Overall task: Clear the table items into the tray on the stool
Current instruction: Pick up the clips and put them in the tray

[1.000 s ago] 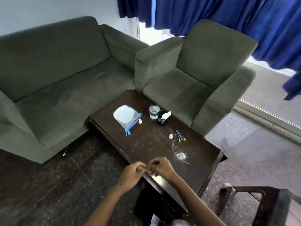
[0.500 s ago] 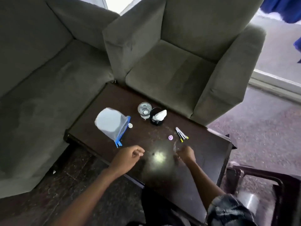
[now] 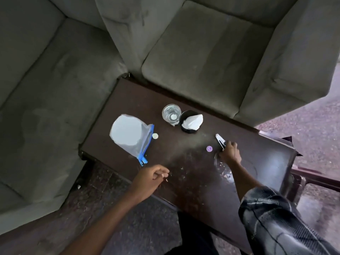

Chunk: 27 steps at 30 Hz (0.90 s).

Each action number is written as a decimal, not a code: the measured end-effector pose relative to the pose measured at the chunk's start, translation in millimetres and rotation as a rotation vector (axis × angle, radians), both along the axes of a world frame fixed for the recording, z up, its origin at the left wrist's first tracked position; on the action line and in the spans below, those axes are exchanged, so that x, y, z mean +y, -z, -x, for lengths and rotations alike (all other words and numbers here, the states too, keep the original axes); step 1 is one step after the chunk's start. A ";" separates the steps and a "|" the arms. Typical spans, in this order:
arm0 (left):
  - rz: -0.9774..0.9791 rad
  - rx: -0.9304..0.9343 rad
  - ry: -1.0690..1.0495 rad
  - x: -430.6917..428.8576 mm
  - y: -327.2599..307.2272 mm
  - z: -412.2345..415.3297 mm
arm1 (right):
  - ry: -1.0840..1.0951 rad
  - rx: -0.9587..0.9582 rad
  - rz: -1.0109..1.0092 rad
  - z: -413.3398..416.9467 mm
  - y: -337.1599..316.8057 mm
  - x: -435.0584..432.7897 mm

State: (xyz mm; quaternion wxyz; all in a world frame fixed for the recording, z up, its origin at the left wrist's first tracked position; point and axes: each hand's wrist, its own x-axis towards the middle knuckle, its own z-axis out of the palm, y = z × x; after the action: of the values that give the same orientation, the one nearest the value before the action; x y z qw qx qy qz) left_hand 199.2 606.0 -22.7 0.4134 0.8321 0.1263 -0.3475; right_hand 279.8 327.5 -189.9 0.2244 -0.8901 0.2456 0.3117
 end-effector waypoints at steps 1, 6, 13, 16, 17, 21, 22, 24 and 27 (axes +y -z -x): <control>-0.002 -0.003 -0.010 1.3 2.1 -3.1 | -0.028 -0.019 0.024 4.7 3.2 0.4; 0.034 0.024 -0.054 0.6 10.0 -16.5 | -0.055 -0.095 0.104 26.3 12.5 0.7; 0.079 0.158 -0.155 1.0 15.5 -25.0 | 0.484 0.178 -0.186 76.0 13.6 22.2; 0.090 0.261 -0.227 8.1 11.6 -23.5 | 0.860 0.256 -0.578 89.9 -12.3 57.7; 0.097 0.289 -0.259 11.4 9.8 -23.5 | 0.872 0.272 -0.684 91.9 -28.6 76.0; 0.161 0.334 -0.395 31.5 4.6 -26.4 | 0.657 0.199 -0.906 85.0 -98.0 154.4; 0.163 0.328 -0.415 38.0 4.2 -27.5 | 0.570 0.171 -0.915 81.5 -108.0 174.0; 0.124 0.272 -0.454 53.1 1.1 -30.0 | 0.415 0.100 -0.911 75.2 -117.1 214.4; 0.010 0.130 -0.512 91.0 6.6 -30.6 | 0.260 0.049 -0.845 69.4 -124.8 265.7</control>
State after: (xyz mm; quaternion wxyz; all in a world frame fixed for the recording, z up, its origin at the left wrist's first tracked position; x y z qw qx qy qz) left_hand 229.8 697.0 -29.4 0.4829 0.7470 0.3574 -0.2847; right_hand 210.4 593.3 -65.1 0.6000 -0.6741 0.2118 0.3751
